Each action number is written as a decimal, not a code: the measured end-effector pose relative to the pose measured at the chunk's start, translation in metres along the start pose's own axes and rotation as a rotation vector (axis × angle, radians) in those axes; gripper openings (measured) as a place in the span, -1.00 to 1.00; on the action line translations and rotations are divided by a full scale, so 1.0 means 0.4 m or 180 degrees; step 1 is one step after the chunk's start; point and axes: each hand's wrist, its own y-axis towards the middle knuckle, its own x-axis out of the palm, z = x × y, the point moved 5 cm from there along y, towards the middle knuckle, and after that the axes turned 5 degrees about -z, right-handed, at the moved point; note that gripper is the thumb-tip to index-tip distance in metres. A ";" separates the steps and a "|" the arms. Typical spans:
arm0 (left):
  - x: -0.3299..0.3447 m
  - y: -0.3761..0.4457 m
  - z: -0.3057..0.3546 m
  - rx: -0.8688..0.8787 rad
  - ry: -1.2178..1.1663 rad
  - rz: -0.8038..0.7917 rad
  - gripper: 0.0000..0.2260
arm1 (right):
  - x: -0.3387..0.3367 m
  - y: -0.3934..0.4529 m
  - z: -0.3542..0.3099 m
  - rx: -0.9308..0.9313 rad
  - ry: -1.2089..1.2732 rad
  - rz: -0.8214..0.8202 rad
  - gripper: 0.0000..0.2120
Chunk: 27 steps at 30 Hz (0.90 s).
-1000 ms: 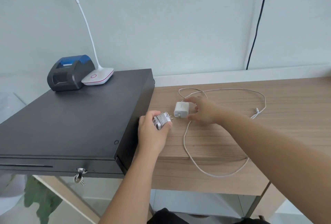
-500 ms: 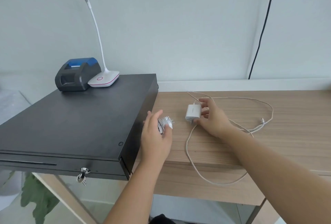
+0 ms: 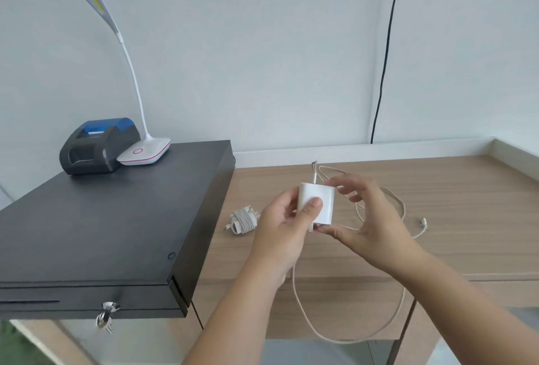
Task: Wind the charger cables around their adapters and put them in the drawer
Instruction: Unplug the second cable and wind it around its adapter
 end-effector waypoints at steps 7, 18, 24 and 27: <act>-0.011 0.006 0.031 -0.0232 -0.0469 -0.0191 -0.79 | -0.053 0.059 0.024 0.0740 0.1301 -0.0505 -0.34; -0.047 -0.012 0.096 0.0129 -0.1031 0.0064 -0.68 | 0.054 0.086 0.024 0.1333 0.1956 -0.0319 -0.78; -0.078 -0.019 0.083 -0.0035 -0.1153 0.0717 -0.84 | 0.052 0.047 -0.036 0.0983 0.0323 -0.0410 -0.79; -0.077 -0.026 0.069 -0.0120 -0.1352 0.0809 -0.89 | 0.054 0.031 -0.056 0.0836 -0.0052 -0.0752 -0.80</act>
